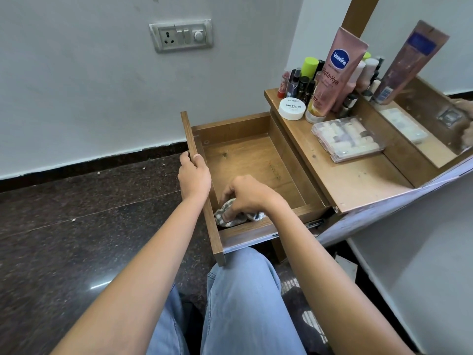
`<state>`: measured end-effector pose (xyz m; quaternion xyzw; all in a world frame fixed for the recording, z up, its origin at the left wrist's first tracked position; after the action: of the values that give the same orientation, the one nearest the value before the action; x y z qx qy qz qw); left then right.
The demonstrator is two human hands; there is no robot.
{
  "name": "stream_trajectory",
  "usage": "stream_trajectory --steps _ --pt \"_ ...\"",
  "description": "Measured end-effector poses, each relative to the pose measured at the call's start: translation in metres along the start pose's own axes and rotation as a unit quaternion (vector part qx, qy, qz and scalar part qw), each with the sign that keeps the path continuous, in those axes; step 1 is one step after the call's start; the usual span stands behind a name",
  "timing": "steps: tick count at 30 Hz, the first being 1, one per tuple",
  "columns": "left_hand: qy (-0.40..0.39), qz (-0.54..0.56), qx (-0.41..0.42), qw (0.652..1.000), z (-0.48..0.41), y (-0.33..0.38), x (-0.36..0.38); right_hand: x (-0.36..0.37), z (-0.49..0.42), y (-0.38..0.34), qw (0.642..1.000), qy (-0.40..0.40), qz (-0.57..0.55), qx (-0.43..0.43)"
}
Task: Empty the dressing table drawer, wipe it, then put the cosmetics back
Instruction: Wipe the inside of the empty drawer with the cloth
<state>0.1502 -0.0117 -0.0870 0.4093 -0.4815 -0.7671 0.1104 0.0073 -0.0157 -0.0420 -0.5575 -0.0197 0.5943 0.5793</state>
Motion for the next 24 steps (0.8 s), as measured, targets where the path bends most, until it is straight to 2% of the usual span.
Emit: stream_trajectory --steps 4,5,8,10,12,15,19,24 --pt "-0.006 -0.003 -0.001 1.000 0.002 0.001 -0.001 -0.017 -0.010 0.005 0.990 0.116 -0.059 0.055" --pt "-0.005 -0.001 0.000 1.000 0.002 0.001 -0.001 -0.014 -0.012 0.007 0.990 0.100 -0.075 0.068" --pt "-0.003 0.007 0.001 1.000 0.002 0.002 0.000 0.008 -0.007 0.011 0.994 -0.049 -0.054 0.085" --pt "0.000 0.007 -0.002 1.000 0.001 0.001 0.000 0.014 -0.001 0.012 0.993 -0.086 -0.012 0.085" --pt "-0.004 0.011 -0.003 1.000 0.001 0.000 0.001 0.013 -0.002 0.010 0.996 -0.050 0.016 0.076" --pt "-0.004 0.022 -0.003 1.000 0.001 0.000 0.001 0.006 -0.012 0.008 0.996 0.043 0.038 0.069" --pt "-0.001 0.015 0.004 1.000 0.001 0.000 0.000 -0.010 -0.036 0.009 0.985 0.154 -0.024 0.079" --pt "0.001 -0.001 0.012 1.000 0.000 0.002 -0.001 -0.028 -0.061 -0.007 0.986 0.155 -0.010 0.062"
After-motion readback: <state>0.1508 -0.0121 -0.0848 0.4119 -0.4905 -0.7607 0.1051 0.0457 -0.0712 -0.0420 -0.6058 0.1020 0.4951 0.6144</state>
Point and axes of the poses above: each hand's wrist, its own z-axis away from the middle knuckle, its own x-axis out of the palm, y = z × x, the point moved 8 cm from there along -z, towards the middle knuckle, and after that the axes turned 7 degrees about -z, right-handed, at the moved point
